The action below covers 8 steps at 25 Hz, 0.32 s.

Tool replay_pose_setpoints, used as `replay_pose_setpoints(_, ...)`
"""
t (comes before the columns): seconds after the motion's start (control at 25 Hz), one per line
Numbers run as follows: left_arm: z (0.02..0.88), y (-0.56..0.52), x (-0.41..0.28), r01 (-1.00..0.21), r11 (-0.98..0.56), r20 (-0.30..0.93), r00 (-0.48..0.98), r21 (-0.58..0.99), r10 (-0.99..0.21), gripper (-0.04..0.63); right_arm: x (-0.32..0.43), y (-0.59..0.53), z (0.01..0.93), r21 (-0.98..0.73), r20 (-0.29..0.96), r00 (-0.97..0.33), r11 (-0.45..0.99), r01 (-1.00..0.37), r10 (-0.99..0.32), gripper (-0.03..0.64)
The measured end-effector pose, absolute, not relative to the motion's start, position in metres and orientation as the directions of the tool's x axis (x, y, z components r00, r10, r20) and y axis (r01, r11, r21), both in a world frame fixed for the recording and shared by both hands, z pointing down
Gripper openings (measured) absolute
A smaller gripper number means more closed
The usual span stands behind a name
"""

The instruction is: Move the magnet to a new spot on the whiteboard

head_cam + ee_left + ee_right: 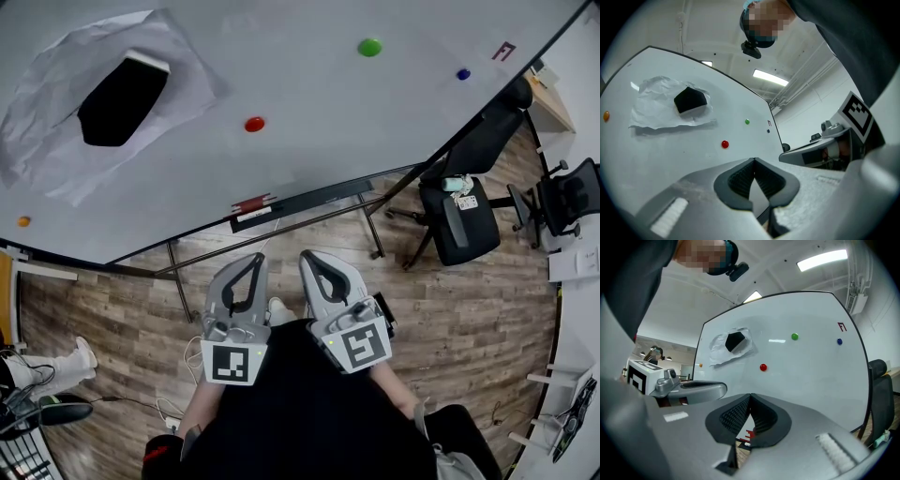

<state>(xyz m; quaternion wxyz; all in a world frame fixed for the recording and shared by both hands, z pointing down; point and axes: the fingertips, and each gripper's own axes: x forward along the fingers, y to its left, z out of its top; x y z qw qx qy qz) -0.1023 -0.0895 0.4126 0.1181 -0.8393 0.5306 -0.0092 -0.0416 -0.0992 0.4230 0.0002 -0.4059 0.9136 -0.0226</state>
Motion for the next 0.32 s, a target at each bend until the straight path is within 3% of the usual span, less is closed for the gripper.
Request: replay_pose_setpoints(0.32,0.4120,-0.0932,-0.0970,-0.881,-0.420,-0.110,0.449,-0.216,-0.887,0.002,-0.0348,-0.1025,0.4200,-0.035,0.009,-0.656,0.655,-0.755,-0.755,0.002)
